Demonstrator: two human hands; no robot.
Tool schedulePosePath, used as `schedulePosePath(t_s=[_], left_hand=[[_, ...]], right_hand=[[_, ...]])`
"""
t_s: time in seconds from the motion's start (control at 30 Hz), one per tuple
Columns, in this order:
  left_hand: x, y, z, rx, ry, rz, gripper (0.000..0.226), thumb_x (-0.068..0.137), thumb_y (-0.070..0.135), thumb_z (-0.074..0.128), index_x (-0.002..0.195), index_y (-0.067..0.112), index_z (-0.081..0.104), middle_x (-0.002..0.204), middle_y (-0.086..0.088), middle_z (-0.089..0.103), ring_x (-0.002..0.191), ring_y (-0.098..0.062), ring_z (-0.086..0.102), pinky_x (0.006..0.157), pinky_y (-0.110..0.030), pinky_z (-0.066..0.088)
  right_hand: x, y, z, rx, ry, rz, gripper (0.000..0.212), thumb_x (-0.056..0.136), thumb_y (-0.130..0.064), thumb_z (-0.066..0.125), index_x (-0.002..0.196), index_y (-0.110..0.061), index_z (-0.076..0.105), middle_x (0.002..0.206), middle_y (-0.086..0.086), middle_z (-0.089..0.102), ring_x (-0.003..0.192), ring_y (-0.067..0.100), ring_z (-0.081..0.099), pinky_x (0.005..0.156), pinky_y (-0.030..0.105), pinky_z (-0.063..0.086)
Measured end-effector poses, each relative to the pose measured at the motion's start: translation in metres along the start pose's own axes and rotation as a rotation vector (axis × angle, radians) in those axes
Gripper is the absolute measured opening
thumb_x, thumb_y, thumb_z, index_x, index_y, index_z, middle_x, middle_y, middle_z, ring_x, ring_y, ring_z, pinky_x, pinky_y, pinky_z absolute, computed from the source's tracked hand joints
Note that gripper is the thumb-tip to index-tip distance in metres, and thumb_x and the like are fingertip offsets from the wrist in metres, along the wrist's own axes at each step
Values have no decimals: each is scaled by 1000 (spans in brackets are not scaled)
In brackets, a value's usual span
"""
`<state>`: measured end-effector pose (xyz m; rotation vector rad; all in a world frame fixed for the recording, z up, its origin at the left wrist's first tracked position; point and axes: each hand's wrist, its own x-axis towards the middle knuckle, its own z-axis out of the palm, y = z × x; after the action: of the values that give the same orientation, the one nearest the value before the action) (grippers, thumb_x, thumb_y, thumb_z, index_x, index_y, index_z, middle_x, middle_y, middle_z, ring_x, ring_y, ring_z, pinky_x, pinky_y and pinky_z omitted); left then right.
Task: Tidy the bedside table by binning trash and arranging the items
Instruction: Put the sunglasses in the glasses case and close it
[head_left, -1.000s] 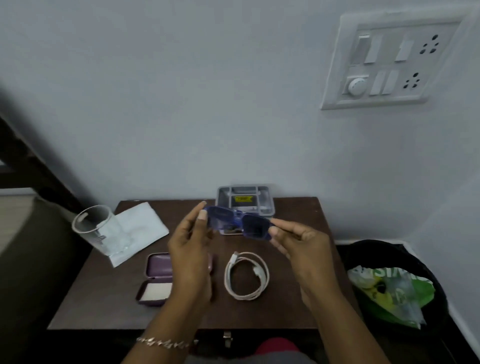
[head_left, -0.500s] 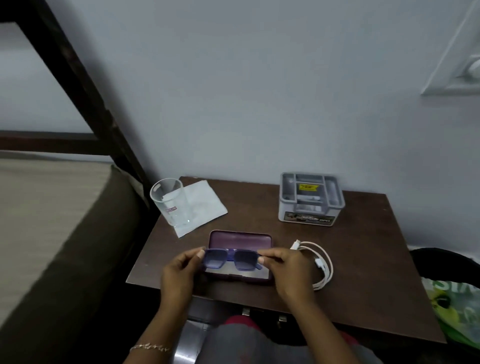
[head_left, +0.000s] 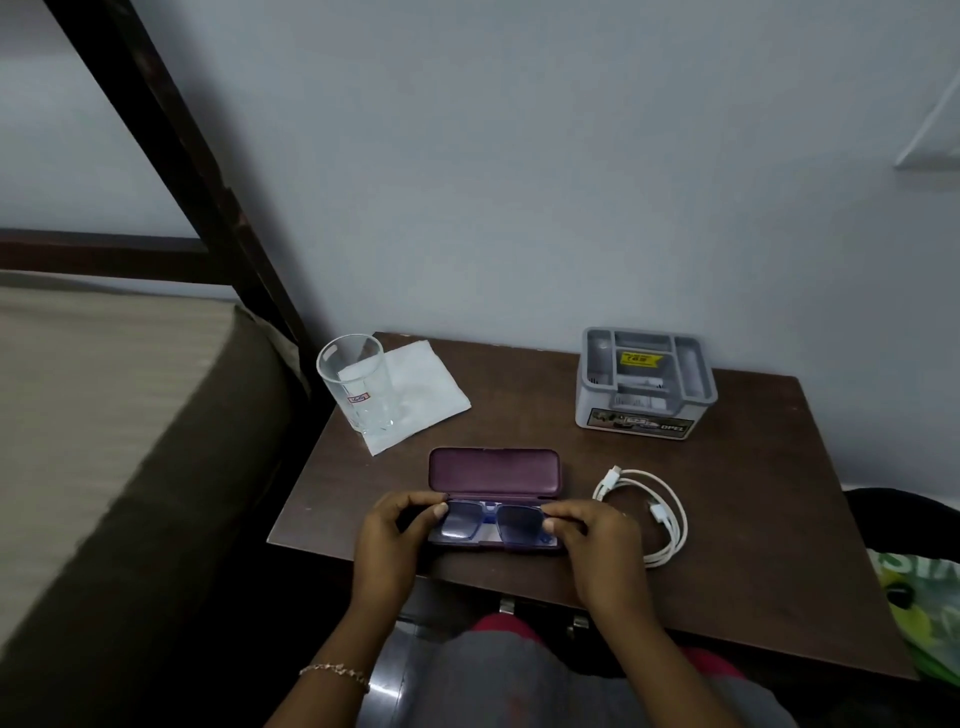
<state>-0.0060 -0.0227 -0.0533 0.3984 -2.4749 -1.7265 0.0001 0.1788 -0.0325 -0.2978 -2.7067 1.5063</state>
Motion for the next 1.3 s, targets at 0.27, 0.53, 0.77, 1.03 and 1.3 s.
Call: schedulePosePath(t_s=[0.27, 0.53, 0.77, 1.03, 1.3], left_hand=[[7, -6, 1, -126, -96, -55, 52, 77, 4, 71, 122, 22, 52, 109, -2, 66, 101, -17, 63, 79, -20, 50], [17, -2, -7, -160, -224, -130, 48, 92, 1, 50, 139, 8, 41, 125, -4, 58, 113, -16, 56, 81, -8, 47], [22, 5, -15, -216, -407, -175, 47, 94, -5, 43, 135, 18, 47, 126, 0, 60, 99, -4, 64, 73, -17, 53], [11, 7, -12, -331, -222, -219, 33, 88, -6, 52, 116, 11, 54, 108, -4, 63, 78, -6, 64, 53, -15, 51], [3, 9, -5, -370, -162, -212, 23, 96, 4, 40, 114, 8, 55, 103, -4, 64, 75, 6, 66, 58, -11, 51]], right_hand=[[-4, 1, 0, -63, 26, -88, 19, 80, -1, 64, 93, -13, 73, 91, -1, 66, 81, 11, 61, 80, 26, 48], [9, 2, 2, -4, 95, 19, 21, 83, 2, 58, 97, -12, 63, 101, 6, 60, 90, 24, 60, 79, 28, 44], [32, -3, -5, 5, -165, 70, 55, 73, 13, 43, 110, -22, 64, 98, 0, 70, 92, 21, 64, 79, 32, 52], [21, 10, 1, 273, 11, 172, 39, 90, -6, 52, 88, -42, 66, 91, -7, 70, 86, 20, 70, 81, 50, 55], [-3, 7, 4, 525, 42, 249, 23, 77, -55, 59, 85, -35, 66, 92, -5, 71, 96, 17, 66, 94, 47, 50]])
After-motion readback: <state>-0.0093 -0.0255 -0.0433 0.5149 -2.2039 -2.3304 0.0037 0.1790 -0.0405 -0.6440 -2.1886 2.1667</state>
